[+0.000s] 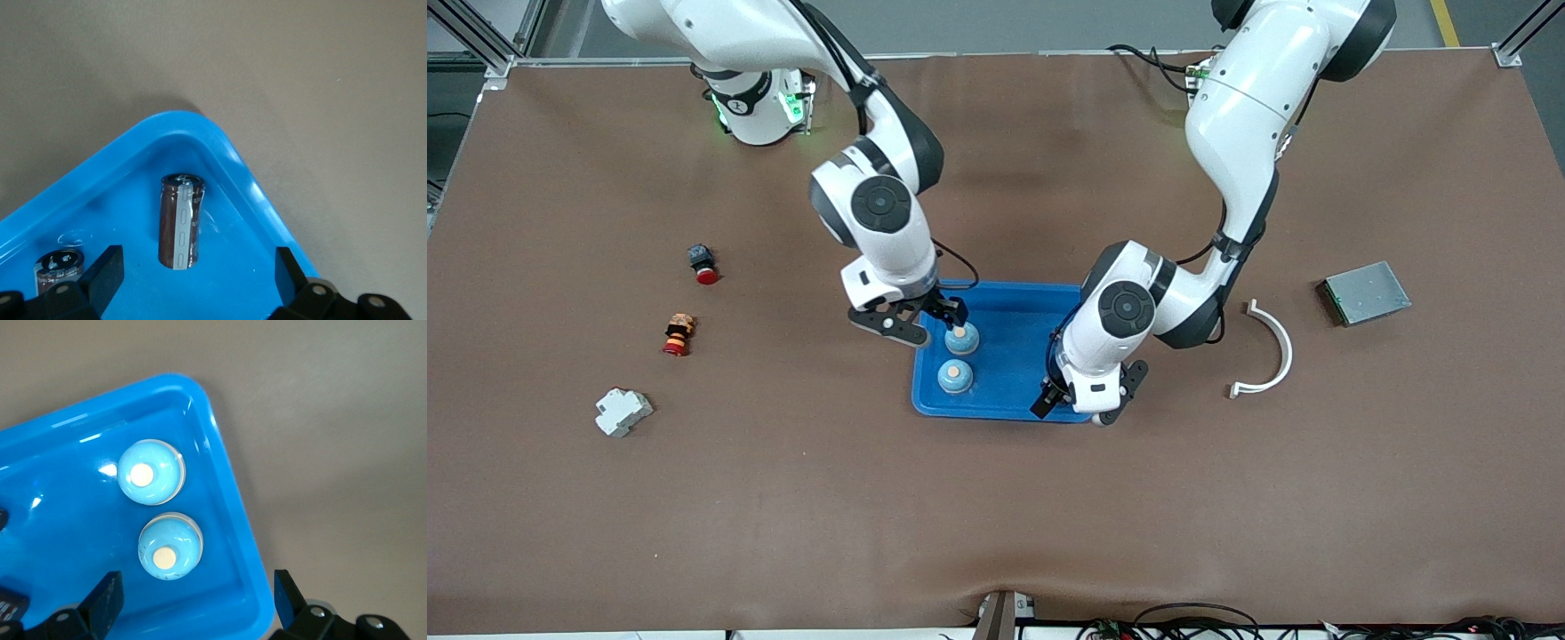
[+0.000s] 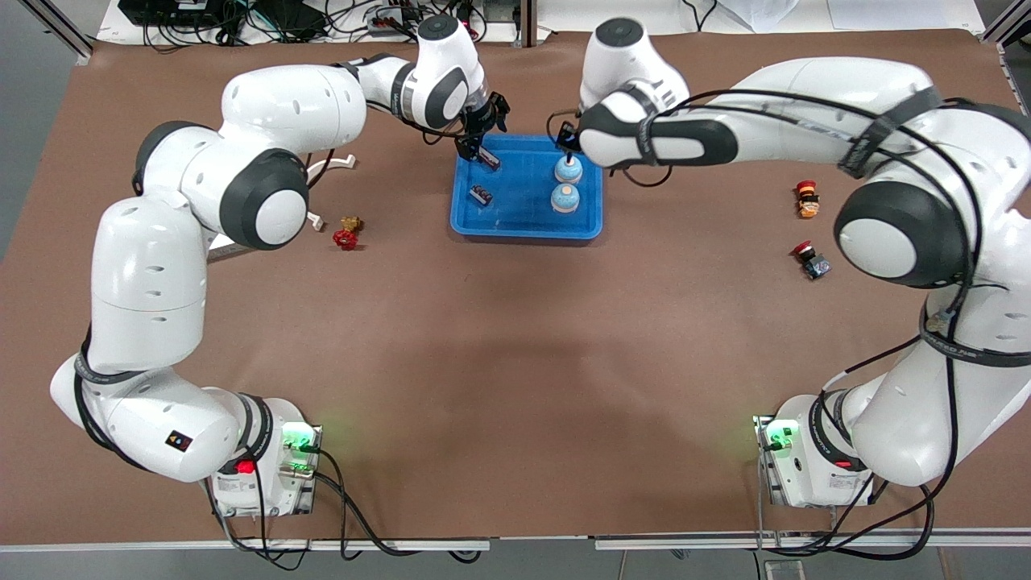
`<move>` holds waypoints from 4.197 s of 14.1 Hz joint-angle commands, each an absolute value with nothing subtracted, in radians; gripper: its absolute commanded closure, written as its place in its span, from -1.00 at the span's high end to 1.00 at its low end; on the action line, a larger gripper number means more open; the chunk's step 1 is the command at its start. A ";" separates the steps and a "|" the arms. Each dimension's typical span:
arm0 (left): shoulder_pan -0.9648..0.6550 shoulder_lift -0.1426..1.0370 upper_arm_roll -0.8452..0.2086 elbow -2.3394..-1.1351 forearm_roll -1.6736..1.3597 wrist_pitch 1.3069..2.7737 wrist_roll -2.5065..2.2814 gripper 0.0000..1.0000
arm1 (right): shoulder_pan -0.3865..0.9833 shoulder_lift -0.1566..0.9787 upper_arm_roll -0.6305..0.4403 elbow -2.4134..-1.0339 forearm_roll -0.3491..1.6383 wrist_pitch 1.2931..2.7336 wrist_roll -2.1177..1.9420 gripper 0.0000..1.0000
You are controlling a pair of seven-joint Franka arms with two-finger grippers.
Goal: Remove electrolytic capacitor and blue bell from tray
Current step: 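Grasp a capacitor with the left gripper while the right gripper grasps a bell, then carry the capacitor toward the clip while the right gripper lowers the bell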
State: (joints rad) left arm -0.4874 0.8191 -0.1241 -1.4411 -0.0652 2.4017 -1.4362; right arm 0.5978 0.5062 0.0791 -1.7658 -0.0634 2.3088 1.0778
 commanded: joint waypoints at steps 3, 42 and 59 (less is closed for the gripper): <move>-0.491 0.821 -0.109 -1.459 -0.069 2.393 -1.450 1.00 | 0.607 0.578 0.069 -1.740 -0.080 2.371 1.134 1.00; -0.489 0.859 -0.100 -1.450 -0.051 2.398 -1.447 -0.96 | 0.635 0.707 0.066 -1.541 -0.091 2.223 1.189 -1.00; -0.333 0.595 -0.107 -1.456 -0.058 1.962 -1.073 -1.00 | 0.287 0.324 0.067 -2.015 -0.011 2.307 0.424 -1.00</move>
State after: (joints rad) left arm -0.3532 0.6458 -0.0992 -1.4193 -0.0613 2.0183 -1.1385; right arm 0.3270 0.4178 0.0541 -1.8730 -0.0202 2.2387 0.4836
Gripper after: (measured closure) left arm 0.656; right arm 0.335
